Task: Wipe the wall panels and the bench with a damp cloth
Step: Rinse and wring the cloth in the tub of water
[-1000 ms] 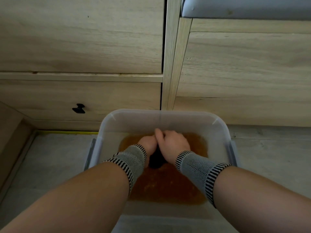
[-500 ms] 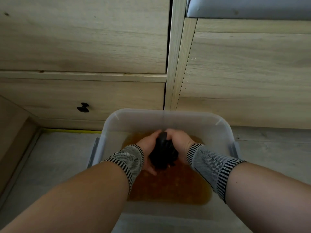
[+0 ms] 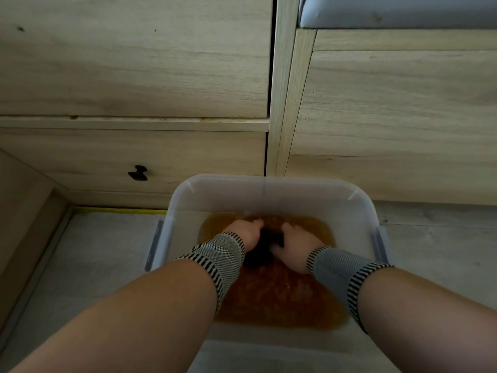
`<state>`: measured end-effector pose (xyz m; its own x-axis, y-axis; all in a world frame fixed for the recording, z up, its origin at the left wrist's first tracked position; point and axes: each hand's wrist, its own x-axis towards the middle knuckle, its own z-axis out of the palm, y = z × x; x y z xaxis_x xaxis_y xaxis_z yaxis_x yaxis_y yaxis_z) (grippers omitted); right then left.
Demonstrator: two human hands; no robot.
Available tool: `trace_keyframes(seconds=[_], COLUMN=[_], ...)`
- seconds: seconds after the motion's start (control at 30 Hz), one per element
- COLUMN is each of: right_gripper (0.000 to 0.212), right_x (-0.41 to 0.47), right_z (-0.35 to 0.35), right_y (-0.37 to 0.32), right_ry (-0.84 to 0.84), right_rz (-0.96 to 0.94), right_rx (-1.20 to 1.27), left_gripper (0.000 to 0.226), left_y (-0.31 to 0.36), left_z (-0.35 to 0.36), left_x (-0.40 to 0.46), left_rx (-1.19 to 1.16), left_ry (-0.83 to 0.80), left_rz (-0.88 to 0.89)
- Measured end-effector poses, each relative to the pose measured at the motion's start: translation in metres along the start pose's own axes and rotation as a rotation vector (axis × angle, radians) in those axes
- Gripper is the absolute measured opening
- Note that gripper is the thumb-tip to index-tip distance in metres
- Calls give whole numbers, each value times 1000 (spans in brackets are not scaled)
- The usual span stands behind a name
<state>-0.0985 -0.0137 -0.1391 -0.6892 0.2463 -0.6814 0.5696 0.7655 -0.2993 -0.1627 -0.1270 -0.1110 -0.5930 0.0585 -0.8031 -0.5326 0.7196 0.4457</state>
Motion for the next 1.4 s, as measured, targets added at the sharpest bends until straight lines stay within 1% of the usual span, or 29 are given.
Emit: trace_keyframes(seconds=[0.03, 0.1, 0.13, 0.17, 0.27, 0.3, 0.33, 0.37, 0.43, 0.47, 0.53, 0.6, 0.67, 0.73, 0.77, 0.8, 0.87, 0.9, 0.93, 0.97, 1.0, 1.1, 1.13, 1.17, 1.2, 1.27, 1.33, 1.37, 1.4], right_gripper=[38, 43, 44, 41, 25, 18, 12, 13, 21, 25, 37, 51, 59, 52, 46, 44, 40, 43, 46, 45, 41, 14, 9, 10, 15, 22, 27, 32, 37], right_x=[0, 1, 1, 3, -8, -14, -21, -26, -31, -33, -32, -30, -23, -13, -8, -5, -2, -2, 2, 4, 6, 0, -7, -14, -20, -26, -27, -25, -25], right_z=[5, 8, 3, -3, -25, -30, -33, -33, -29, -27, -24, -22, -18, -10, -6, -1, 9, 12, 13, 11, 6, -13, -18, -22, -24, -23, -20, -20, -20], right_y=[5, 5, 4, 0, -27, -36, -47, -54, -62, -64, -61, -54, -45, -31, -22, -12, 6, 12, 15, 15, 13, -9, -20, -30, -39, -51, -58, -59, -57], right_ry=[-101, -166, -156, -136, -59, -38, -32, -25, 13, 57, 169, 260, 324, 315, 256, 167, -81, -187, -242, -243, -223, -132, -116, -119, -127, -81, 23, 81, 131], right_rz=[3, 38, 44, 52, 31, 20, 23, 27, 18, 8, -16, -69, -104, -124, -135, -140, -121, -84, -46, -23, -17, 40, 45, 52, 57, 10, -38, -53, -67], right_rx=[-143, -253, -159, 28, 775, 923, 1023, 1110, 1203, 1197, 1038, 716, 415, 86, -47, -113, -274, -383, -479, -456, -316, 599, 855, 1047, 1165, 1216, 1180, 1127, 1067], left_gripper=[56, 57, 59, 64, 75, 72, 63, 51, 41, 37, 36, 44, 51, 50, 51, 51, 50, 49, 49, 50, 53, 67, 68, 66, 62, 56, 53, 49, 48], left_y=[-1, -2, -3, -2, -1, -1, -3, -1, 2, 3, 4, 5, 4, 4, 3, -1, -8, -10, -11, -11, -9, -4, -4, -5, -5, -1, 3, 4, 5], left_z=[-1, -3, -2, -4, -6, -8, -10, -12, -11, -8, -2, 1, 6, 4, 3, -1, -8, -11, -14, -14, -14, -12, -11, -9, -9, -5, -2, -2, -2], left_x=[1, 2, 3, 1, -2, -2, 3, 0, -3, -3, -5, -6, 0, 3, 6, 7, 8, 11, 11, 11, 11, 2, 2, 0, -2, -3, -2, -4, -3], left_rx=[29, 39, 15, -48, -234, -279, -332, -412, -552, -546, -559, -541, -349, -44, 39, 99, 178, 171, 154, 100, 44, -134, -203, -298, -406, -564, -678, -686, -625], left_ry=[-18, -50, -75, -111, -250, -281, -299, -316, -333, -327, -323, -263, -146, 0, 29, 23, -9, -19, -32, -40, -52, -152, -213, -270, -323, -385, -382, -383, -332], left_rz=[-9, -12, -20, -28, -73, -56, -48, -64, -60, -40, -26, -67, -9, 78, 69, 57, 35, 36, 26, 28, 16, -86, -135, -169, -168, -94, -54, -82, -59])
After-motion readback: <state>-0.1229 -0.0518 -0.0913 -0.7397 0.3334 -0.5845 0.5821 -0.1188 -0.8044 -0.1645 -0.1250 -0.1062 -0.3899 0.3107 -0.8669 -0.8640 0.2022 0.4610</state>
